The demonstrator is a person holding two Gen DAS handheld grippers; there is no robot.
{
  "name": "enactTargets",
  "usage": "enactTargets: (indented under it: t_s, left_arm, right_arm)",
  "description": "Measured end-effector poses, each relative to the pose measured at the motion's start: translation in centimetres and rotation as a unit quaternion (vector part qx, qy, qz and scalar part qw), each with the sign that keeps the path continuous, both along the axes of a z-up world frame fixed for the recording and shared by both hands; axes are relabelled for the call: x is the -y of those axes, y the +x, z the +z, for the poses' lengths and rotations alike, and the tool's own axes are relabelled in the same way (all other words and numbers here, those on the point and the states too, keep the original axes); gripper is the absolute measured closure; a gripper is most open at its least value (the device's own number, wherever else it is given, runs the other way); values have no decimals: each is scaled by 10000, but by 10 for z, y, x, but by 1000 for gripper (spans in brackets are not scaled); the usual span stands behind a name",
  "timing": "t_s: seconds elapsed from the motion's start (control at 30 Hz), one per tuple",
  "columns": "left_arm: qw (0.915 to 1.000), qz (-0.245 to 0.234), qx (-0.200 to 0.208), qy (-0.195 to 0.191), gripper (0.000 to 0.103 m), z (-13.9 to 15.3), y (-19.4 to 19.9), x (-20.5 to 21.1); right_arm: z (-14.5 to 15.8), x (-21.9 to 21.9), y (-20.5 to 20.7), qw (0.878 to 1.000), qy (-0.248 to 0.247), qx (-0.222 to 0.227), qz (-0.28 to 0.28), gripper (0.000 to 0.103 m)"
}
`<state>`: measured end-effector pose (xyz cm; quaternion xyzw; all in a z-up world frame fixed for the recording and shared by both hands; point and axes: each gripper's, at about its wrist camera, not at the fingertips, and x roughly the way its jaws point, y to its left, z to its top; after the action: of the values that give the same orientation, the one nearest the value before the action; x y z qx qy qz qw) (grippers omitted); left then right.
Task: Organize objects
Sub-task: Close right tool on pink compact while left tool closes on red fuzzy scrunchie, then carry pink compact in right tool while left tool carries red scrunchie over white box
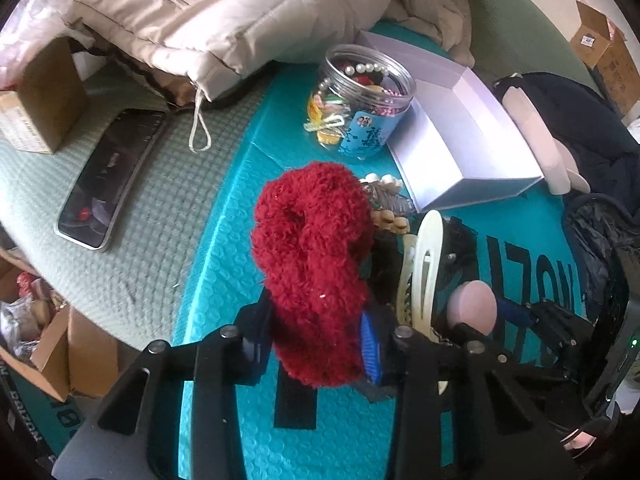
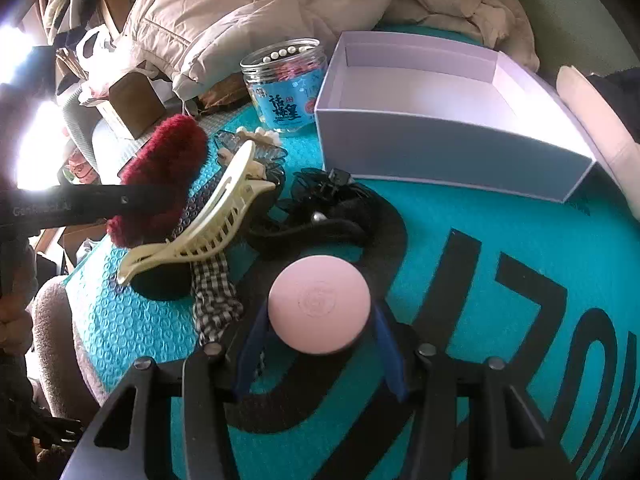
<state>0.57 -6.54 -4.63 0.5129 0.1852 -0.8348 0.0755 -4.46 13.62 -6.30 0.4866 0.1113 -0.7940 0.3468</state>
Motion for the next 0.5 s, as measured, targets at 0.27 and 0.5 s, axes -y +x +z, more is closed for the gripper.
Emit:
enactTargets:
  t_s: [0.27, 0.5]
  left_arm:
    - [9992, 138, -178, -342, 68, 35, 25, -23]
    - [9981, 143, -328, -504, 68, 54, 48, -61]
  right_arm:
    - [12, -22, 13, 9997, -84, -99, 213, 51]
    - [25, -54, 30, 9994, -176, -178, 248, 51]
